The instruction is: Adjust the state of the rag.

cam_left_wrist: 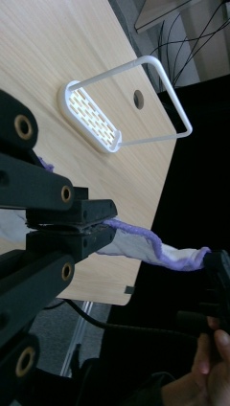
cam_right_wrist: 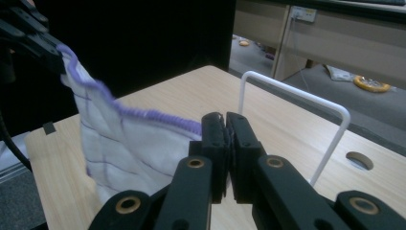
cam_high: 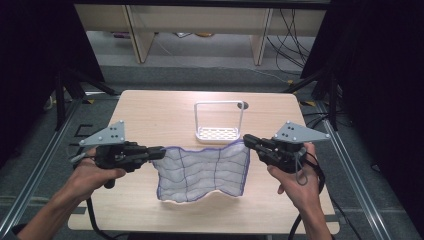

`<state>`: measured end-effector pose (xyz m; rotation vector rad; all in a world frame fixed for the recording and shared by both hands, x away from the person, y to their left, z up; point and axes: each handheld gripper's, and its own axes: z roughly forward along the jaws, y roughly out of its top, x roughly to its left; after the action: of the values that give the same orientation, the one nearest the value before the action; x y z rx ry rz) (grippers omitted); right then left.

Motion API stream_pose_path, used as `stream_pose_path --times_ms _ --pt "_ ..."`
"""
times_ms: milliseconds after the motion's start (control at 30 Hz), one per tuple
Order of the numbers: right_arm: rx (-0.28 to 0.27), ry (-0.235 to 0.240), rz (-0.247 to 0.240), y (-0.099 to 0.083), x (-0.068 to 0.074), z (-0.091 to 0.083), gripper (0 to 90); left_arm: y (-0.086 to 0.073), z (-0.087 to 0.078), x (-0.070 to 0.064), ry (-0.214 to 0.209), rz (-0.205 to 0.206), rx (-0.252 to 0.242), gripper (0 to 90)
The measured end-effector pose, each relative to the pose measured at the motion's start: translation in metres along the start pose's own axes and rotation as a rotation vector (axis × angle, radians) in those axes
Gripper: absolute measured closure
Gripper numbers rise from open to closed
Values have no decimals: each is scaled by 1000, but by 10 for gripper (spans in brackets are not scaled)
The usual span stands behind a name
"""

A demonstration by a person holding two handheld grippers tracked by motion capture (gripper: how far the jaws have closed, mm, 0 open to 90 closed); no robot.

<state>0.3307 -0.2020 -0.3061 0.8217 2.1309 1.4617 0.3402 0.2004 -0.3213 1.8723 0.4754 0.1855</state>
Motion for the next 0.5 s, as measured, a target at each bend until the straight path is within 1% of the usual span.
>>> stream_pose_path --times_ms 33,67,100,133,167,200,233,267,300,333,367,400,433,467,500 --pt "10 -7 0 0 -2 1 872 -2 3 3 2 -3 10 869" --pt "45 -22 9 -3 -8 10 872 -5 9 7 13 -10 28 868" --pt "70 -26 12 -6 -13 15 872 -13 25 18 31 -35 60 867" --pt "98 -34 38 -10 -19 21 872 -19 34 26 35 -49 71 867" --pt "112 -48 27 -15 -28 29 872 -25 44 33 42 -56 83 867" --pt "112 -48 27 -15 -28 29 872 -25 44 33 42 -56 83 866" --pt "138 -61 69 -29 -41 47 872 -31 53 40 65 -52 108 866" --pt "176 -63 92 -36 -46 56 872 -38 63 46 83 -56 129 865" --pt "202 -74 94 -43 -51 65 872 -51 81 59 107 -63 154 864" --pt "233 -82 106 -50 -56 73 872 -56 90 65 126 -67 171 861" --pt "249 -95 84 -57 -62 82 872 -56 90 65 126 -67 171 858" --pt "283 -107 105 -62 -64 89 871 -66 105 77 118 -53 221 846" --pt "299 -112 103 -68 -67 97 871 -71 111 83 135 -62 235 839" --pt "302 -110 117 -74 -71 104 871 -75 117 88 154 -79 241 844" --pt "316 -109 123 -79 -75 110 871 -79 121 93 156 -77 251 849"
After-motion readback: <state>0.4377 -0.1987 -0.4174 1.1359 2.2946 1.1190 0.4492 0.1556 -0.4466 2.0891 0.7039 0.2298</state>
